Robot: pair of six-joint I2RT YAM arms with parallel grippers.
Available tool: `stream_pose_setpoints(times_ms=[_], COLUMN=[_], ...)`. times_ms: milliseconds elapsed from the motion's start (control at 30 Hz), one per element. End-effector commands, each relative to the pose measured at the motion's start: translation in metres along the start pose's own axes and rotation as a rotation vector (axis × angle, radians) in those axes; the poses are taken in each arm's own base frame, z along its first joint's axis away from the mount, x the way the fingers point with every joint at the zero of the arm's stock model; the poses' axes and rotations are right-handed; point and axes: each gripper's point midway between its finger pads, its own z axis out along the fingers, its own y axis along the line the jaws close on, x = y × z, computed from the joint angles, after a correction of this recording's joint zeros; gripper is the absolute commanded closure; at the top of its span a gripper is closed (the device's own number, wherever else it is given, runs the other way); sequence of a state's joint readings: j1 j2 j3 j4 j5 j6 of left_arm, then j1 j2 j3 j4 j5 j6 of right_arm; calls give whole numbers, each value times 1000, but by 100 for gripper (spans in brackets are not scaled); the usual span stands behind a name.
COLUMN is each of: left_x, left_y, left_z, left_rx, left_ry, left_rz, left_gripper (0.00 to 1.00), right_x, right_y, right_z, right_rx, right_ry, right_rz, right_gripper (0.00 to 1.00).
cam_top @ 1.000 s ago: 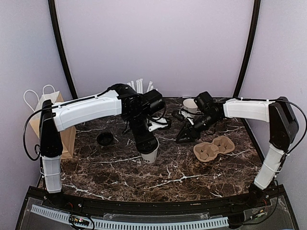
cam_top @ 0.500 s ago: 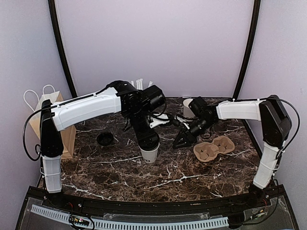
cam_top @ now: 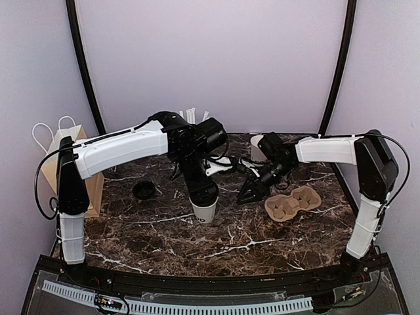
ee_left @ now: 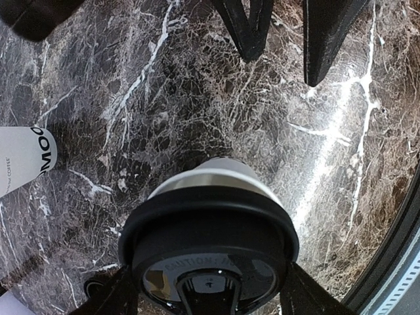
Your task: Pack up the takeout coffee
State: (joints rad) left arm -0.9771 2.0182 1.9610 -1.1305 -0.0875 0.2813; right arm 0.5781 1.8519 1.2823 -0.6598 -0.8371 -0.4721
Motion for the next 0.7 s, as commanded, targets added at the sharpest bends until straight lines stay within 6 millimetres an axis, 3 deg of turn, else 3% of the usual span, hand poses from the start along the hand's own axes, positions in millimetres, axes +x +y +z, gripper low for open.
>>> stream_pose_setpoints(times_ms=[0,400,567,667], left_x=[-7,-6,-10,-12], left_y=[1,3,8,10], left_z=[1,8,-1,-17], left_rx=[19,24,4,-2], left_ry=[-19,-8,-27,-58], left_rz=[14,9,9,0], left_gripper=[39,36,37,37], right_x=[-9,-7,-6,-6], right_y=[6,7,6,6], right_z=[-4,-4,-3,-4], right_rx=[0,-4,-8,-7], right_ry=[-8,-1,3,1], right_rz=[-36,-36,-32,-33], right_gripper=[58,58,58,58])
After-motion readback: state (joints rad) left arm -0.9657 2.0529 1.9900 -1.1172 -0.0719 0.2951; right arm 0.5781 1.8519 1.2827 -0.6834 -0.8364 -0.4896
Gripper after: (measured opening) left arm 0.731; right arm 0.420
